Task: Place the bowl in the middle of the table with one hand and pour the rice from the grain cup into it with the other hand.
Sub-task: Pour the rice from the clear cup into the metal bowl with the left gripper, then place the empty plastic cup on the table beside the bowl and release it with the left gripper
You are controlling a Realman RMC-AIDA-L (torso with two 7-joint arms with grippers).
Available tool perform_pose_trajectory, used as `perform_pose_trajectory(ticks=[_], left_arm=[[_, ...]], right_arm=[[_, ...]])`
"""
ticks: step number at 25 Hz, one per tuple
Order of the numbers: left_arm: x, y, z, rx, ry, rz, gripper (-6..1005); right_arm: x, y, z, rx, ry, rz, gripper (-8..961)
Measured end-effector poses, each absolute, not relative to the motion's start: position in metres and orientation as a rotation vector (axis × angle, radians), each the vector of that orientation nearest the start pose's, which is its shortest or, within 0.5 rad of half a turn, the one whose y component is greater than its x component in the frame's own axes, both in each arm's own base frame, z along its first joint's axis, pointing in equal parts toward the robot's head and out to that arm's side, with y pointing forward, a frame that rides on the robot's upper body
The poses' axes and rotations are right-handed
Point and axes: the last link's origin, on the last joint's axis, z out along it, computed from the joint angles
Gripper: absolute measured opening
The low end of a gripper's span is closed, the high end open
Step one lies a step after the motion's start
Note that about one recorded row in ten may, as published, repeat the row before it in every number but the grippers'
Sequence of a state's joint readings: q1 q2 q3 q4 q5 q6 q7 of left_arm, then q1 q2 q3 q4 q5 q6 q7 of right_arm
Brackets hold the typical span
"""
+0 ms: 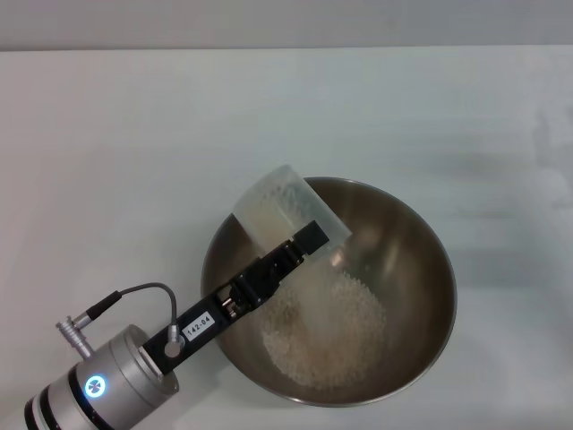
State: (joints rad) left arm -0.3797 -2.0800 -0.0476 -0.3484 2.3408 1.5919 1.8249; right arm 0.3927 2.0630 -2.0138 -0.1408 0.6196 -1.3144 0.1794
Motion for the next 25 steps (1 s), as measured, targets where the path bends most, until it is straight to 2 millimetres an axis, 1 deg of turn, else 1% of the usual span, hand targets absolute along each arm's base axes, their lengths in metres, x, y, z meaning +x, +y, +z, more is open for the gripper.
perform_pose_trajectory(ticks=[3,5,10,25], left_arm=[[-0.2239,0.2091,-0.1019,-1.196,1.594,-0.083,94],[-0.2223,0.2084,-0.1027,-1.133,1.636,-0.04,96],[-0.2204,0.2064,-0.1049,-1.081,1.685,-0.021,101],[-0.22,0.2092,-0.1046,-1.066,1.687,0.006,117]], right_arm=[[0.3348,0.3196,0.0206,-1.483,0.443,0.771,436],[0.3349,0.3195,0.0206,-1.483,0.443,0.771,436],[0.3353,0.3194,0.0208,-1.482,0.444,0.77,436],[0.3349,0.3197,0.0211,-1.479,0.444,0.772,436]])
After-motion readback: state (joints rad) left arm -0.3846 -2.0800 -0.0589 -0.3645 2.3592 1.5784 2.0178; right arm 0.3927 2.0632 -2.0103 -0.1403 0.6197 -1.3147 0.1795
